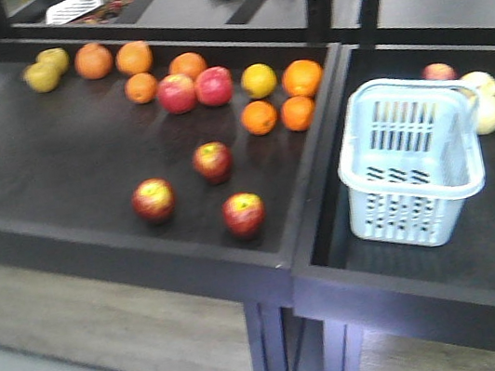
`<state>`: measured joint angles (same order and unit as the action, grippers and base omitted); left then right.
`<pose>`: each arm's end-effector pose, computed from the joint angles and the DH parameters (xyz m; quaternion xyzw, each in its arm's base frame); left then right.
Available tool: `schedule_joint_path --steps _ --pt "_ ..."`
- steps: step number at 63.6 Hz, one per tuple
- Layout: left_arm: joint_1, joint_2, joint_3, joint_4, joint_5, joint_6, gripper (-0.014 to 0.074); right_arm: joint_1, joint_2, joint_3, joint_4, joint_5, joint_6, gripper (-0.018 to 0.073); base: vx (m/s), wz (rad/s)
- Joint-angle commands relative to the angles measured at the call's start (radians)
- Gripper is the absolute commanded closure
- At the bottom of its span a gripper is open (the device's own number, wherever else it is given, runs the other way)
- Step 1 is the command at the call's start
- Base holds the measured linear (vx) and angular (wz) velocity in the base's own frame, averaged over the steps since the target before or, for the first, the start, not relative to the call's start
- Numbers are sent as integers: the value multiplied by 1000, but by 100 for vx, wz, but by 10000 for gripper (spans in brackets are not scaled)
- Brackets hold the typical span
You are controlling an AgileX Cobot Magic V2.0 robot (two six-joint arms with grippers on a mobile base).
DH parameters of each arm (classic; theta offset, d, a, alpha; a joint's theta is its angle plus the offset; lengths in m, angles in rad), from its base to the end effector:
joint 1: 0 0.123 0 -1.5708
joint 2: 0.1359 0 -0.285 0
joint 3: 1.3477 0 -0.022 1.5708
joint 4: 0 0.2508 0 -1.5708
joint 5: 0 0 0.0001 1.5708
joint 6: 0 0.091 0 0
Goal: Pick three apples into basket with both arms
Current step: 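Turn and position the base in front of the light-blue basket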
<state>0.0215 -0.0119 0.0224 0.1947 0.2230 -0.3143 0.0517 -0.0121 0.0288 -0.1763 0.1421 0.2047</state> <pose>0.0555 0.0051 0.1864 -0.0690 0.7524 -0.0175 0.6549 0.0566 0.0006 0.1914 0.0006 0.7312 0.0188 0.6819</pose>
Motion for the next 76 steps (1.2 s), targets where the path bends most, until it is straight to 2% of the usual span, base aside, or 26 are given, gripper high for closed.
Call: schedule_joint_path --steps 1,76 --pt "-1 -15 9 2 -70 -7 603 -6 -12 13 -4 -77 0 561 11 -33" --pt "-1 -15 9 2 -70 -7 603 -6 -12 13 -4 -77 0 561 13 -24"
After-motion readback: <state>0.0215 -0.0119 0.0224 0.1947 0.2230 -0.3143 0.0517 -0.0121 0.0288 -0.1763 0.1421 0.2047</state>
